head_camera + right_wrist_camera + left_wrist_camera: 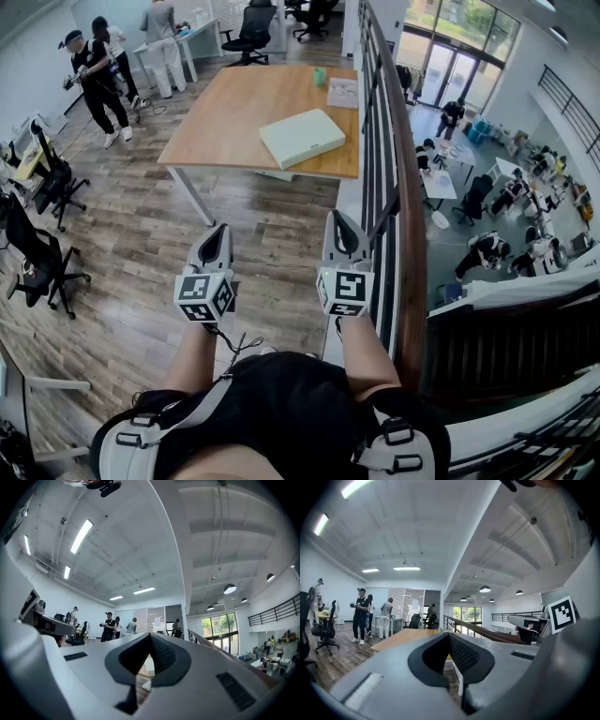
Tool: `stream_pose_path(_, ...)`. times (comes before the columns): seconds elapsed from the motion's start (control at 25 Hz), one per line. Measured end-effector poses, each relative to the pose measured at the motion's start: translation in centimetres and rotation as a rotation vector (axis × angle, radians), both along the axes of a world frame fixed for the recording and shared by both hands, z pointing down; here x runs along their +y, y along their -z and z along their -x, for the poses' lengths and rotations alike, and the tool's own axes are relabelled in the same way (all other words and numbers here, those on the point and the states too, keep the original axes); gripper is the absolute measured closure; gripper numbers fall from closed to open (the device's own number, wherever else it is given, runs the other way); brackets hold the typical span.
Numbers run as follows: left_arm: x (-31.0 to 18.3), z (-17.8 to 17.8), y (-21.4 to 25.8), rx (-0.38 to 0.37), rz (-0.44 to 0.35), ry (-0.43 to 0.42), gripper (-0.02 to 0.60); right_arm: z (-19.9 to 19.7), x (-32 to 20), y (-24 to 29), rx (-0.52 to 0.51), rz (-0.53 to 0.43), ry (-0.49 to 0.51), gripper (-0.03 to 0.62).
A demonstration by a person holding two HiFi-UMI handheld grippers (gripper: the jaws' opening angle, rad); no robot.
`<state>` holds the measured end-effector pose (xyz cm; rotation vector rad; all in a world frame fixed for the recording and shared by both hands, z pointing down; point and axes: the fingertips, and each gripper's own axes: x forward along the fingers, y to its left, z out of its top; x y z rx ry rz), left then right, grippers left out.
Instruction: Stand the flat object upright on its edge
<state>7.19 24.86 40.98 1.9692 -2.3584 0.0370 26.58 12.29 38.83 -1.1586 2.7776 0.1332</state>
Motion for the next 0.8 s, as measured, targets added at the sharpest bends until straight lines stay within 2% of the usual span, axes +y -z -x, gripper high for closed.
stream_pose_path(0.32, -0.8, 1.0, 0.5, 0.001, -0.003, -0.002, 0.578, 0.9, -0.9, -0.2, -0.023, 0.052, -0.009, 0.589)
stream_pose_path(0.8, 0.1, 5.9, 0.4, 0.013, -0.029, 0.004, 0.578, 5.9, 0.8, -0.5, -0.007, 0.028, 0.02, 0.589)
